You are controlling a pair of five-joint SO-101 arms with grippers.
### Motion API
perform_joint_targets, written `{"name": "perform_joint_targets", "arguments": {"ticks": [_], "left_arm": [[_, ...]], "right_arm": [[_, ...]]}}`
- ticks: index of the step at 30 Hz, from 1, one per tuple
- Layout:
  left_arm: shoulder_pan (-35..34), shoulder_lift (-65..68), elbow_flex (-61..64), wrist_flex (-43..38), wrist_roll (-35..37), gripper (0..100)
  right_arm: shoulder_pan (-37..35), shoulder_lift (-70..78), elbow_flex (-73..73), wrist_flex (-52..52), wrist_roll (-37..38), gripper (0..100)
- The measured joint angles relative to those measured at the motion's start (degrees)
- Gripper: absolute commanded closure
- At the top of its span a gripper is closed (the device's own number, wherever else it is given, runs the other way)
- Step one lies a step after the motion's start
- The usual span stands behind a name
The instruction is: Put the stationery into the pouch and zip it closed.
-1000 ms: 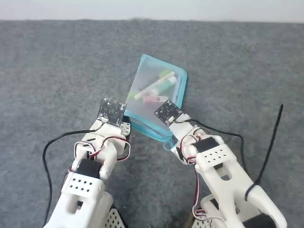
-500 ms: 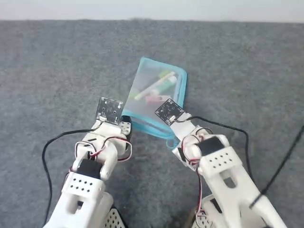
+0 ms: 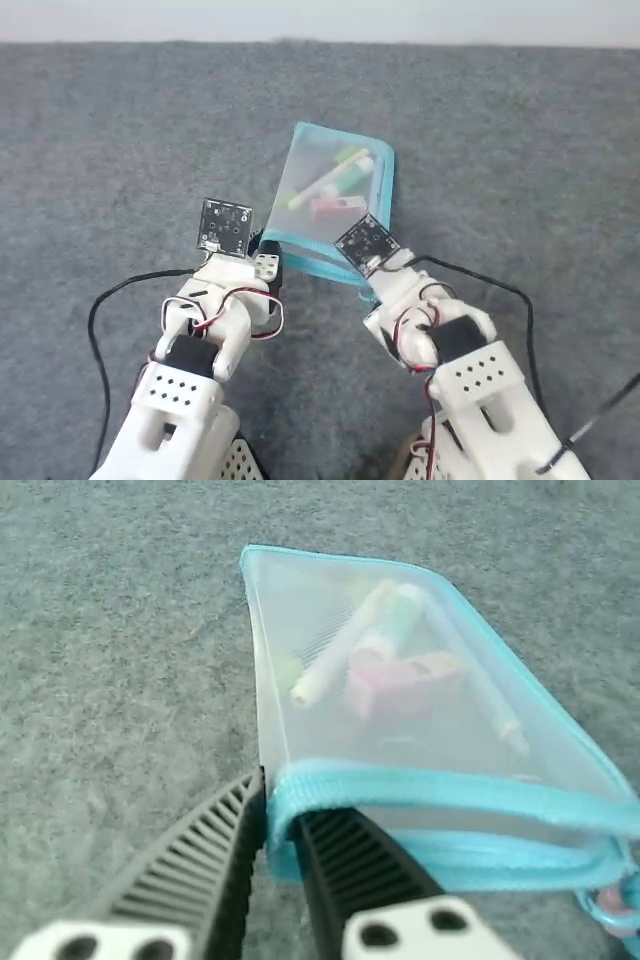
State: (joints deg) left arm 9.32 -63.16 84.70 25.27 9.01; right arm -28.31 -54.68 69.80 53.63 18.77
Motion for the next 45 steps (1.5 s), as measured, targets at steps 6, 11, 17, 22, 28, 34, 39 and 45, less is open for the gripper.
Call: {"name": "perform_joint_targets", "arguments": {"ticks": [6,11,17,22,28,34,39,45], "left_arm": [[0.0,0.0,0.0,0.0,0.0,99],[0.0,0.0,0.0,0.0,0.0,99],[0.0,0.0,0.0,0.0,0.09,99],[0.0,0.0,0.0,0.0,0.18,99],[0.0,0.0,0.0,0.0,0.18,99],[0.0,0.0,0.0,0.0,0.18,99],[0.0,0.0,0.0,0.0,0.18,99],[0.0,0.0,0.0,0.0,0.18,99]], "right_arm": [[-4.04,-0.09,0.35,-0.44,0.0,80.8],[-4.31,-0.09,0.35,-4.92,-2.29,81.1],[-0.97,-0.09,0.35,-6.24,-3.16,81.1],[-1.23,-0.09,1.85,-6.33,-3.43,81.2],[-1.32,1.41,2.2,-9.05,-3.43,81.2],[-0.09,10.9,0.79,-11.6,-3.43,89.6],[2.55,14.77,-1.32,-11.96,-3.43,98.5],[2.9,14.24,-4.57,-8.97,-3.43,99.2]]}}
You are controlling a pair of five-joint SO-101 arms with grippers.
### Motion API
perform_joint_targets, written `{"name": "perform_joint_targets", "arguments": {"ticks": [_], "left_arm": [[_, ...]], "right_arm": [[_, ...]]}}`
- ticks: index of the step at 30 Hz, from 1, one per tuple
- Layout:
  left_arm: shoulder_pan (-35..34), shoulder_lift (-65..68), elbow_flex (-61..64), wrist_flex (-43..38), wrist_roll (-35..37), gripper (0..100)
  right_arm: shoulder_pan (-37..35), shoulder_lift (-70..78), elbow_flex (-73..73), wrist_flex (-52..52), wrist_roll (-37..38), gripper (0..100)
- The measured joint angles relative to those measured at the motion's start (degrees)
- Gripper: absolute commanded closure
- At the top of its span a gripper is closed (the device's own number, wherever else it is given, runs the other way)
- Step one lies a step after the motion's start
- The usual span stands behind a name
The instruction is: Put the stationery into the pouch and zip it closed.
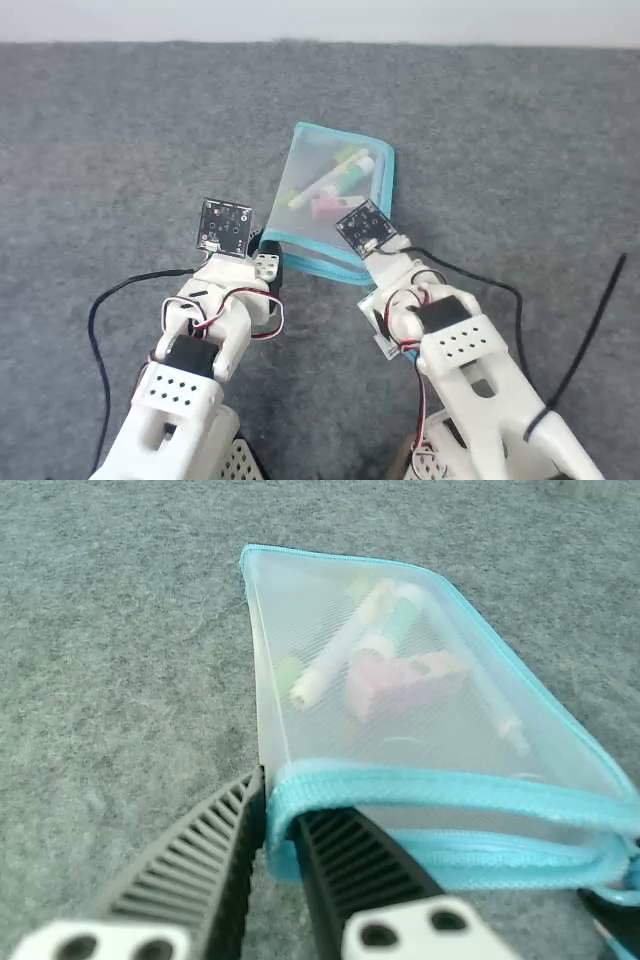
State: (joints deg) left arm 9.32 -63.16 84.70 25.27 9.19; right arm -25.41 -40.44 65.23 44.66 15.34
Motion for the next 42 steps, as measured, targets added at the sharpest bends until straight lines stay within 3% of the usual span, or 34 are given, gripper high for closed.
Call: {"name": "perform_joint_targets", "arguments": {"ticks": [4,11,27,42], "left_arm": [[-0.09,0.0,0.0,-0.18,-2.46,99],[-0.35,-0.09,-0.09,-0.18,-3.69,99],[-0.44,-0.09,-0.09,-0.18,-5.98,99],[0.26,-0.09,1.67,-0.26,-5.71,99]], "right_arm": [[-0.88,-2.55,-7.74,9.14,0.0,99.2],[-9.05,-1.67,-22.33,21.1,2.73,99.2],[-23.56,2.81,-28.31,23.65,8.97,99.2],[-15.65,-0.62,-36.04,27.43,9.14,99.2]]}}
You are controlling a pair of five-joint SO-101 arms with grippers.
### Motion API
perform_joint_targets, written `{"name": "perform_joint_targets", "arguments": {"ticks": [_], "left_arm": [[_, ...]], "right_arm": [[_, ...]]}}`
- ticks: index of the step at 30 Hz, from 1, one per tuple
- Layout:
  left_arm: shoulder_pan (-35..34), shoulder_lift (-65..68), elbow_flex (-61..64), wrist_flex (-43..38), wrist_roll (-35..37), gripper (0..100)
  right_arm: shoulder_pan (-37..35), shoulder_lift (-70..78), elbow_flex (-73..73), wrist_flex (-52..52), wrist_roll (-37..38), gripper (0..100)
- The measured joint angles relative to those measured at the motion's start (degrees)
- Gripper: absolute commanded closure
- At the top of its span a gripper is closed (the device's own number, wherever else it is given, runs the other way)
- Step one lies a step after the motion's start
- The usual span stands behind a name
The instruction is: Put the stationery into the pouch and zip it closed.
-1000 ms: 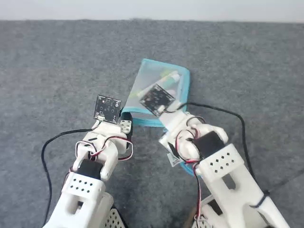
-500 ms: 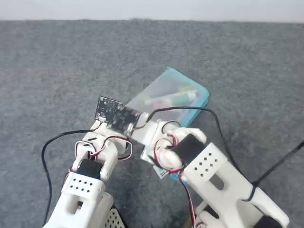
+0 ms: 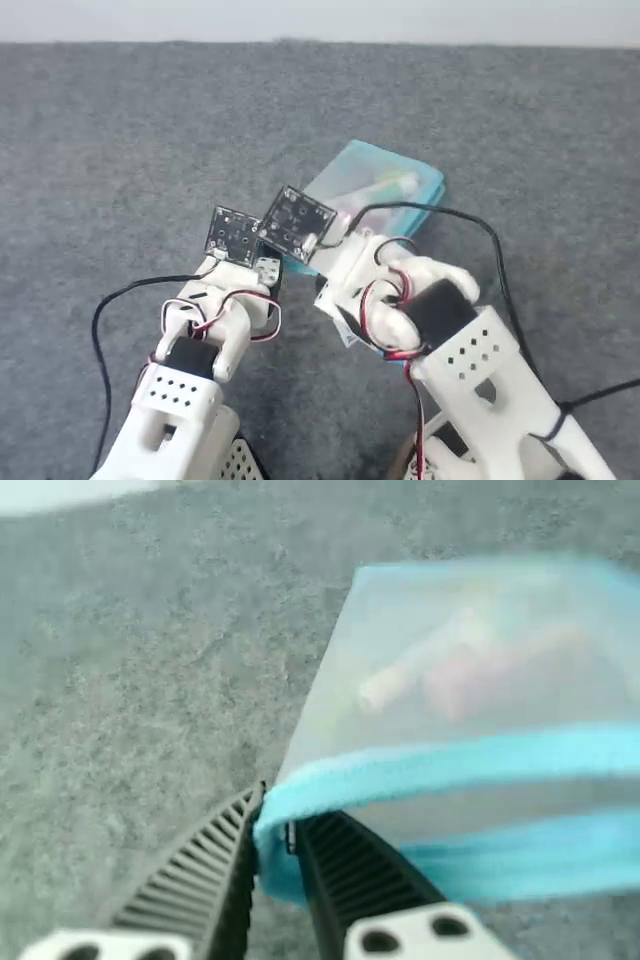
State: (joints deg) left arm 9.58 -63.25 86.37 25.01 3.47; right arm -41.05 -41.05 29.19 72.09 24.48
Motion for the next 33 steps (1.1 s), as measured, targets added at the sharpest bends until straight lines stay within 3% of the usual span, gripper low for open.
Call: {"name": "perform_joint_targets", "arguments": {"ticks": [15,29,33], "left_arm": [[1.58,0.0,0.09,0.0,-0.7,99],[-8.53,0.09,0.09,0.0,4.13,99],[-10.81,0.09,0.09,0.0,5.01,99]], "right_arm": [[-19.52,2.02,-5.63,8.53,6.51,99.2],[-20.4,1.05,-0.97,6.68,6.95,98.7],[-20.4,1.05,4.57,4.22,6.95,88.6]]}}
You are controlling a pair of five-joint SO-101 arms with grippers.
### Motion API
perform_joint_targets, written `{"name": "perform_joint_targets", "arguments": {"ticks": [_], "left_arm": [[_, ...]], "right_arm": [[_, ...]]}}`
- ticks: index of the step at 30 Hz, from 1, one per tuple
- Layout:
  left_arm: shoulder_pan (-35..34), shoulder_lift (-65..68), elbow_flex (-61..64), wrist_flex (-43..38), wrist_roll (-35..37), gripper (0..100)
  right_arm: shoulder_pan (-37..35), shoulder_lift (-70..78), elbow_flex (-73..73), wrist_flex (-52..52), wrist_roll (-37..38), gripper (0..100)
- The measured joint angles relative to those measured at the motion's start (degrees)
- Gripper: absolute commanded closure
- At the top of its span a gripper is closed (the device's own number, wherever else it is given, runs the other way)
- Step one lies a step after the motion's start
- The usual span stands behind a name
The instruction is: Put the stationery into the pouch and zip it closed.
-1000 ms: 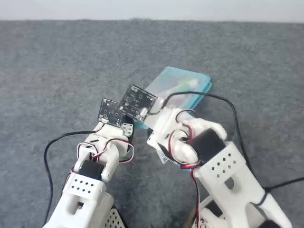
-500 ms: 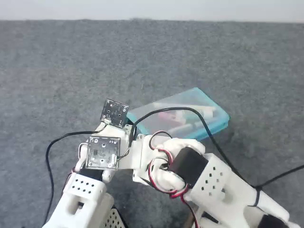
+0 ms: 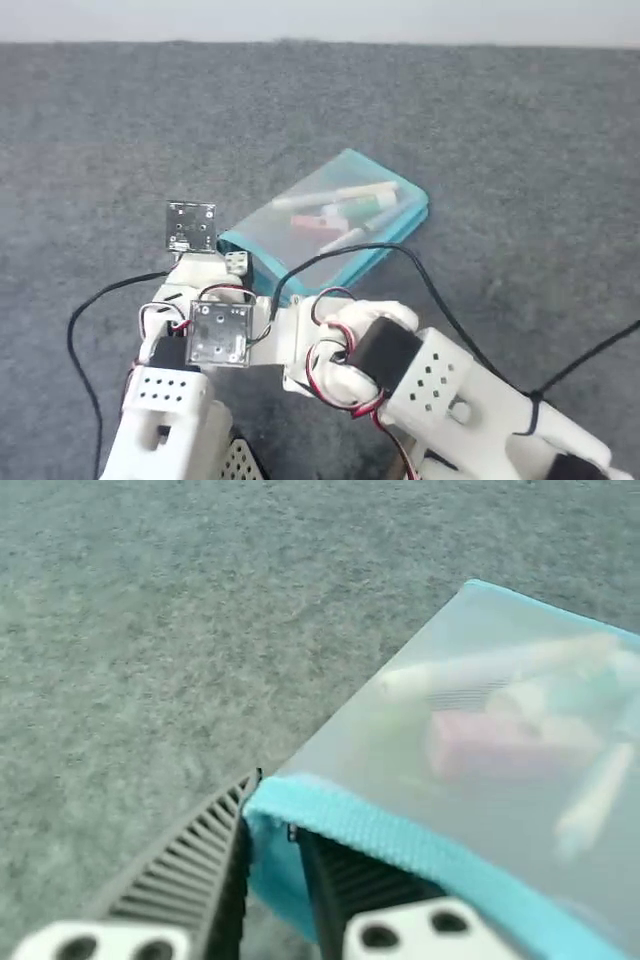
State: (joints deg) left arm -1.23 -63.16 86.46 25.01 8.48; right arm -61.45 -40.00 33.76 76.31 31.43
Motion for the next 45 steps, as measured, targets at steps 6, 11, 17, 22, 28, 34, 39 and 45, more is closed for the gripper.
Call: {"name": "perform_joint_targets", "arguments": {"ticks": [6,11,17,22,28,34,39,45], "left_arm": [[-1.32,0.0,-0.18,0.09,0.18,99],[-2.29,0.0,-0.44,0.09,0.18,99],[-2.29,0.0,-0.88,0.09,0.18,99],[-2.29,0.0,-4.22,4.22,-0.09,99],[-2.29,0.0,-4.84,4.84,-0.7,99],[-2.29,0.0,-4.84,4.84,-0.7,99],[-0.79,0.0,-4.84,4.84,-0.7,99],[-0.18,0.0,-4.84,5.01,-0.7,99]], "right_arm": [[-1.58,-0.79,6.24,0.26,-2.46,72.5],[-1.85,-1.58,7.03,0.26,-2.9,72.3],[5.8,-1.76,7.74,-2.11,-2.9,72.1],[19.96,-1.76,14.33,-11.52,0.62,72.0],[25.41,-1.76,23.21,-27.6,4.75,72.3],[25.32,-1.76,29.54,-42.73,5.36,72.4],[24.88,-1.76,32.7,-52.66,9.23,72.4],[23.74,-1.76,32.79,-55.12,11.6,74.9]]}}
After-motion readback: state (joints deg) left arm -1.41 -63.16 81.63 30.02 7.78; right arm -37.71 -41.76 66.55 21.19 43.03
